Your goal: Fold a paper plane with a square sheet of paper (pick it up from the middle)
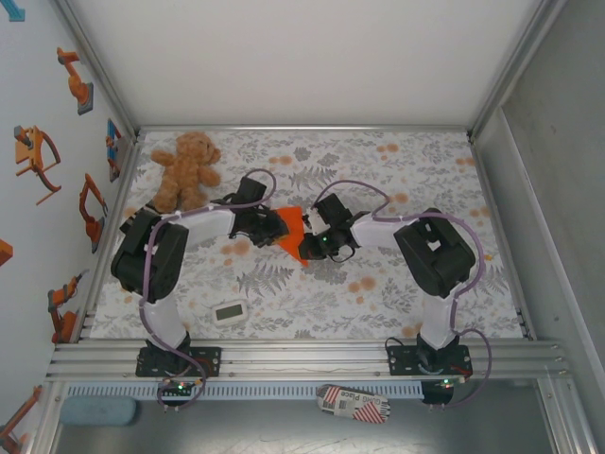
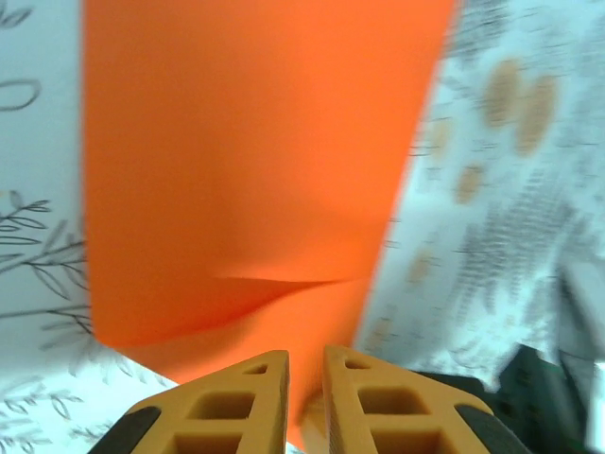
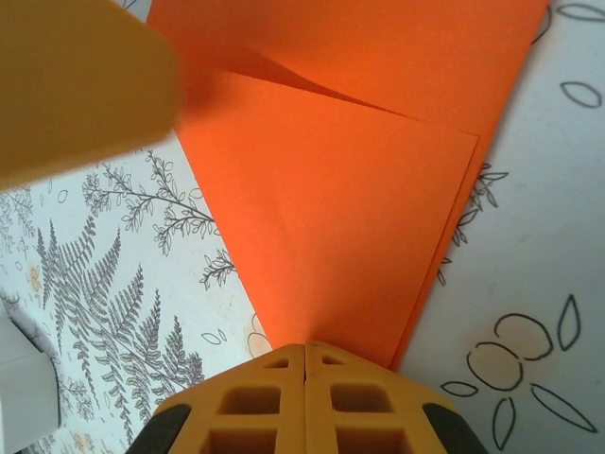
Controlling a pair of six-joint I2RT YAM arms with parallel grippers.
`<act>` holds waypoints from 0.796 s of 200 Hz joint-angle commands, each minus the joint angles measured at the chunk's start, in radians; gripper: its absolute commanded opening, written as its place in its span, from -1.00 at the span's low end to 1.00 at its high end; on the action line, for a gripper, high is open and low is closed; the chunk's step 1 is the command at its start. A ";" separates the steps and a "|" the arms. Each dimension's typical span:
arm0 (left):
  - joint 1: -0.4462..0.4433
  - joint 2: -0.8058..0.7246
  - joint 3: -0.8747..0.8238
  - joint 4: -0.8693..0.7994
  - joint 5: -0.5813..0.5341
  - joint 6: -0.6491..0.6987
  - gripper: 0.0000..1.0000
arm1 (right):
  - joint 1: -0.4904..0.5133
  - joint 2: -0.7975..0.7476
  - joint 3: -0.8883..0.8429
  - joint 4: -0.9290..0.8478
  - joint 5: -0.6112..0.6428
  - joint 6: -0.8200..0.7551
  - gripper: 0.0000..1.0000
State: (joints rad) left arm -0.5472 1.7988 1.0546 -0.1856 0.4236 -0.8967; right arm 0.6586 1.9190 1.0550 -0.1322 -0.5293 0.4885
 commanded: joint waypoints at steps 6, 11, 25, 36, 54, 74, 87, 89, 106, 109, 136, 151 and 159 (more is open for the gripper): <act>-0.036 -0.064 -0.049 0.071 -0.016 0.030 -0.67 | 0.003 0.035 0.005 -0.078 0.079 -0.025 -1.00; -0.042 -0.057 -0.058 0.076 -0.016 0.029 -0.70 | 0.003 0.036 0.006 -0.082 0.081 -0.024 -1.00; -0.053 -0.034 -0.084 0.089 -0.017 0.019 -0.76 | 0.003 0.040 0.012 -0.094 0.089 -0.024 -1.00; -0.061 -0.019 -0.108 0.126 -0.010 0.009 -0.81 | 0.003 0.042 0.013 -0.100 0.093 -0.023 -1.00; -0.074 0.008 -0.122 0.168 0.014 -0.001 -0.84 | 0.002 0.044 0.014 -0.106 0.097 -0.022 -1.00; -0.085 0.034 -0.101 0.177 0.053 0.002 -0.84 | 0.003 0.047 0.016 -0.107 0.093 -0.022 -1.00; -0.089 0.043 -0.095 0.186 0.059 0.002 -0.84 | 0.003 0.045 0.015 -0.107 0.091 -0.022 -1.00; -0.090 0.045 -0.094 0.186 0.060 0.003 -0.84 | 0.002 0.046 0.014 -0.107 0.092 -0.022 -1.00; -0.089 0.056 -0.089 0.174 0.043 0.011 -0.85 | 0.003 0.047 0.013 -0.110 0.094 -0.021 -1.00; -0.089 0.058 -0.087 0.168 0.038 0.013 -0.85 | 0.004 0.047 0.013 -0.109 0.094 -0.021 -1.00; -0.079 0.075 -0.080 0.110 -0.011 0.055 -0.85 | 0.004 0.052 0.009 -0.119 0.102 -0.024 -1.00; -0.062 0.076 -0.092 0.095 -0.027 0.077 -0.85 | 0.004 0.053 0.006 -0.132 0.115 -0.031 -1.00; -0.047 0.077 -0.100 0.087 -0.032 0.090 -0.85 | 0.004 0.054 0.005 -0.143 0.123 -0.039 -1.00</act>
State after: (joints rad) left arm -0.6235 1.8515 0.9539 -0.0467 0.4412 -0.8692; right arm 0.6586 1.9224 1.0748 -0.1711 -0.5014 0.4774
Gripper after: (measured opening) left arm 0.075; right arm 0.049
